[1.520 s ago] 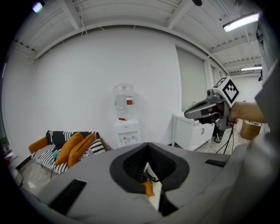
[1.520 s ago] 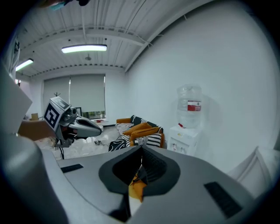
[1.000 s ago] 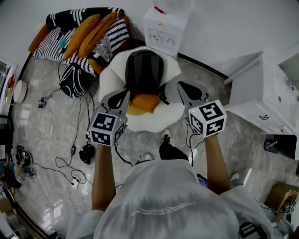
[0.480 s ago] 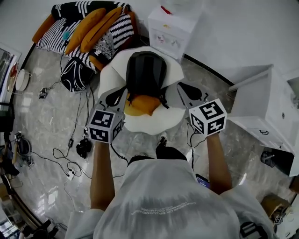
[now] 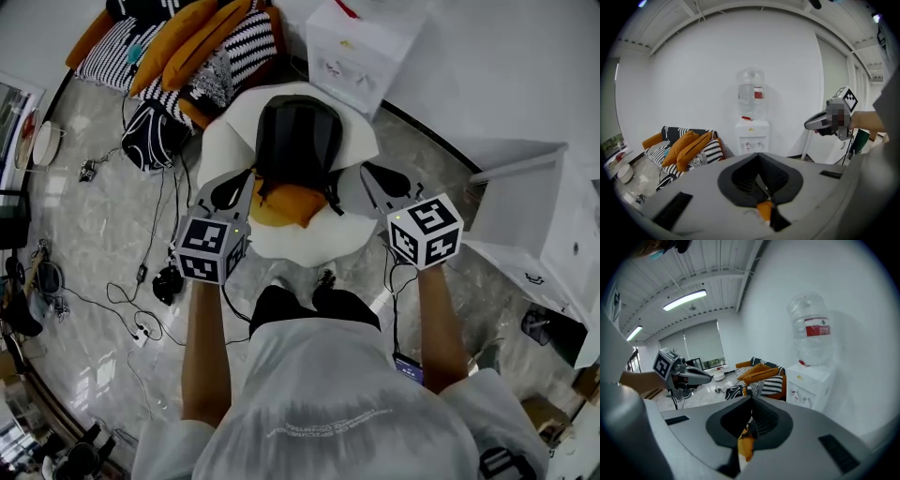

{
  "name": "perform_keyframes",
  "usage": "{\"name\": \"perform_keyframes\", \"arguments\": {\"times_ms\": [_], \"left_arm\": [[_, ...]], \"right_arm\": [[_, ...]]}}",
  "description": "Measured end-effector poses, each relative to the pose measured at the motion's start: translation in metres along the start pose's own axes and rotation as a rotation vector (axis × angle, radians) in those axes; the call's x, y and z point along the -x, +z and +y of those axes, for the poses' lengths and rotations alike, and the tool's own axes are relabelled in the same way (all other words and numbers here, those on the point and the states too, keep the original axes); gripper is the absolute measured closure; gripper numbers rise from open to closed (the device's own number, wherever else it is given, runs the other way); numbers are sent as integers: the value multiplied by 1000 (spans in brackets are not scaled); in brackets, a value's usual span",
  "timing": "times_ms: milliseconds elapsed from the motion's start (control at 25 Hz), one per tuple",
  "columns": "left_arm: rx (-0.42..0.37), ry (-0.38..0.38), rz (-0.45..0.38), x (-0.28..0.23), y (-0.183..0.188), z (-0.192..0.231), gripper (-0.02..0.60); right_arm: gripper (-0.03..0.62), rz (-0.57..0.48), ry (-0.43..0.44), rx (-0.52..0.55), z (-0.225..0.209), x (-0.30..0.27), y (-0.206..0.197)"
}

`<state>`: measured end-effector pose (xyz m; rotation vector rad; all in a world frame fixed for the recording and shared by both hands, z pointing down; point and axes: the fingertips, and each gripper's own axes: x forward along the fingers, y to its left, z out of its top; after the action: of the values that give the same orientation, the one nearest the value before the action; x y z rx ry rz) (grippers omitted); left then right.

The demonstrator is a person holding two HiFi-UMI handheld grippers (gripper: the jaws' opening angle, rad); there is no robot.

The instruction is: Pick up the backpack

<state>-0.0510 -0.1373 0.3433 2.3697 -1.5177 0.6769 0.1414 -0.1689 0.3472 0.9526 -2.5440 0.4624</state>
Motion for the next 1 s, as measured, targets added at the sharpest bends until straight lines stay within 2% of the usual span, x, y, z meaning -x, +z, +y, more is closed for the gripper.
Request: {"name": "perform_keyframes", "arguments": {"times_ms": [120, 280, 400, 520, 640, 880, 1000], "left_arm": [[14, 0, -36, -4, 1, 14, 561], [-29, -55, -56, -12, -8, 27, 563], [39, -129, -58, -28, -18, 39, 566], [116, -185, -27, -38, -28, 55, 571], [155, -174, -3, -49, -37, 76, 571], [91, -142, -11, -66, -58, 96, 569], [95, -128, -2, -79, -68, 106, 568]], "right_arm": [[592, -35, 12, -41, -1, -12, 2], [592, -24, -16, -77, -1, -31, -1], [592, -3, -69, -72, -2, -44, -2], [592, -1, -120, -95, 3, -55, -3], [592, -11, -164, -120, 3, -66, -4], [592, 16, -223, -161, -3, -87, -19], [592, 33, -243, -167, -9, -97, -31]]}}
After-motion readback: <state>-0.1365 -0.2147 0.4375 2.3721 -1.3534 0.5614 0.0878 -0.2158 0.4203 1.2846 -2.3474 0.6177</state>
